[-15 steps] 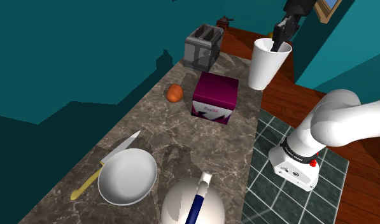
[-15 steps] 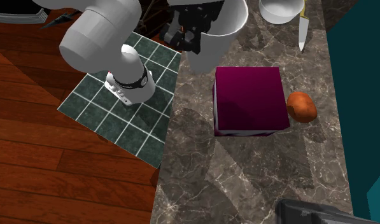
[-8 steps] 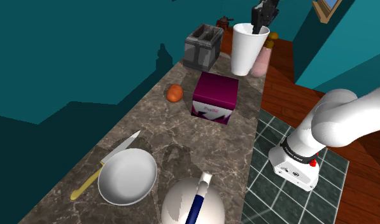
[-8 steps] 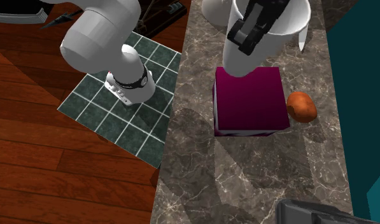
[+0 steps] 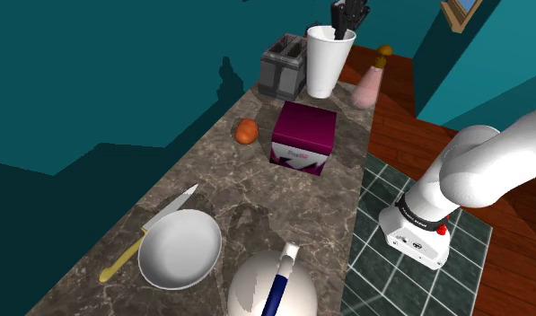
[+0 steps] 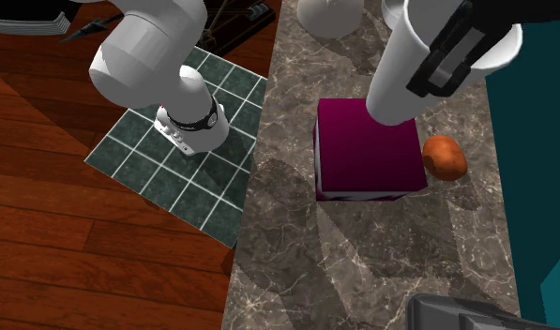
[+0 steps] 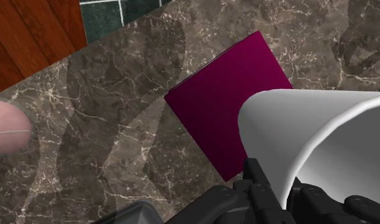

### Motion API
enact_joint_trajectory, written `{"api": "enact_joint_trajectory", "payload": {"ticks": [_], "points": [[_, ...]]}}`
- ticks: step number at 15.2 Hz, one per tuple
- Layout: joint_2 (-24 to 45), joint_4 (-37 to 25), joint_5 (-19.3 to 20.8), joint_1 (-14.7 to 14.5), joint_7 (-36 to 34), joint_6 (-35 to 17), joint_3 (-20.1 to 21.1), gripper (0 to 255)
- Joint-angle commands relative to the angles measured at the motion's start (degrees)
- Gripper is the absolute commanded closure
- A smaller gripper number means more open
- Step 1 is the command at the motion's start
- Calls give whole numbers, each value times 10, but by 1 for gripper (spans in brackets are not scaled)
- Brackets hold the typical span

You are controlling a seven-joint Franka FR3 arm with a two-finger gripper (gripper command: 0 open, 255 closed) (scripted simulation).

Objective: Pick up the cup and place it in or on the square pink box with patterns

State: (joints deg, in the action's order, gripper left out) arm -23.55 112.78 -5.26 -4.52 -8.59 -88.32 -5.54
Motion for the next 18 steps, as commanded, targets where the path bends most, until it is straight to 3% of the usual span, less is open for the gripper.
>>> {"api": "enact_joint_trajectory", "payload": {"ticks": [1, 18], "points": [[-3, 17, 0, 0, 0, -14, 1, 255], [-17, 160, 0, 2, 14, -143, 1, 255]]}}
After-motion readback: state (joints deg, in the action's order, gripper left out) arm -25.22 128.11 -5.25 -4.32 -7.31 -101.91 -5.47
